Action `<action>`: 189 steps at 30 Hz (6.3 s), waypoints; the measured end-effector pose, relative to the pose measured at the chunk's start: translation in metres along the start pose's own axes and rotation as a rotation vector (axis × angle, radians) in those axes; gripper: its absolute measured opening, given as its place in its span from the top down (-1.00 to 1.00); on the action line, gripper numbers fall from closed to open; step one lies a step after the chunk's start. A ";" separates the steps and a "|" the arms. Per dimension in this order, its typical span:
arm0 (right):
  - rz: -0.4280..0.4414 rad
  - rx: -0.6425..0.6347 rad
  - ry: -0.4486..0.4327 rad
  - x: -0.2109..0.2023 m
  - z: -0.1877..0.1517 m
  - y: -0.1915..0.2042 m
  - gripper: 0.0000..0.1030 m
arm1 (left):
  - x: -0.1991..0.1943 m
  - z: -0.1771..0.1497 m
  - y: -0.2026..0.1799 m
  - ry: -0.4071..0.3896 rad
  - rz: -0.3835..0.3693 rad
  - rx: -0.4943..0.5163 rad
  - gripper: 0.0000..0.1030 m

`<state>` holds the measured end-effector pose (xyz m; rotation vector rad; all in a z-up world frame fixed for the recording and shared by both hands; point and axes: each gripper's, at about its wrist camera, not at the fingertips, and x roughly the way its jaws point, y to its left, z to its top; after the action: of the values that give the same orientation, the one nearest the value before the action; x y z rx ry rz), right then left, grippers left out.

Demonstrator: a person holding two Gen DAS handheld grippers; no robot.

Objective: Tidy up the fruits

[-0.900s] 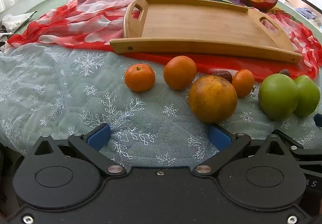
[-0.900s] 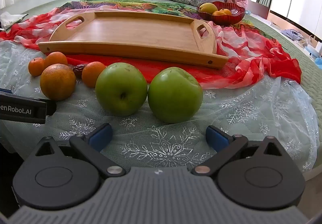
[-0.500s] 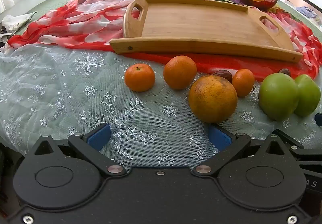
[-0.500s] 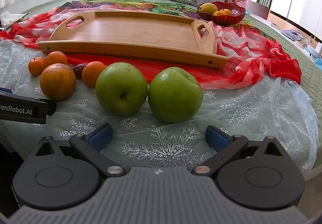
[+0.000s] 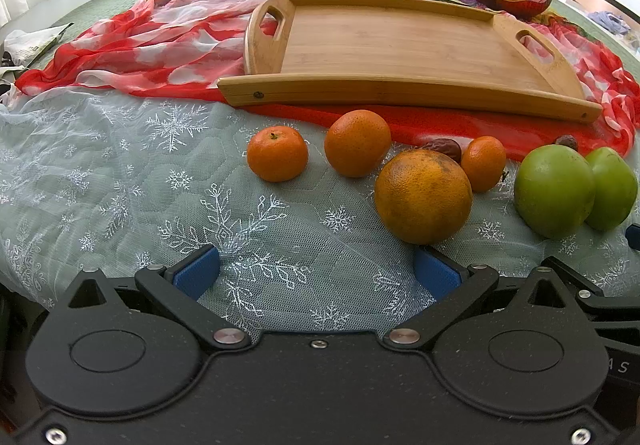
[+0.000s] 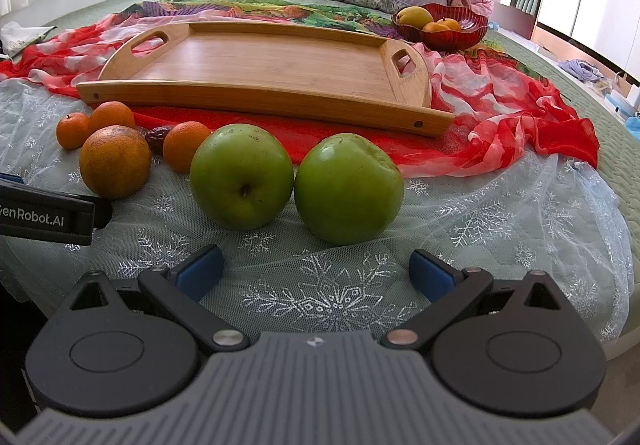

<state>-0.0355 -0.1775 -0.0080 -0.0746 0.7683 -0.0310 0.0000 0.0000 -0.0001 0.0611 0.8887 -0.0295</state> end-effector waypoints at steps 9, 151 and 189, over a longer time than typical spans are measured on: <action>-0.001 -0.001 -0.001 0.000 0.000 0.000 -1.00 | 0.000 0.000 0.000 0.001 0.001 0.001 -1.00; 0.106 -0.058 -0.175 0.003 0.011 -0.037 -0.44 | -0.037 0.001 -0.019 -0.357 -0.100 0.071 0.09; 0.162 0.102 -0.179 0.045 0.121 -0.066 -0.19 | 0.007 0.131 0.006 -0.326 -0.140 -0.009 0.09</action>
<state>0.0806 -0.2387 0.0525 0.0813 0.5908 0.0889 0.1060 -0.0028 0.0774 -0.0151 0.5657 -0.1620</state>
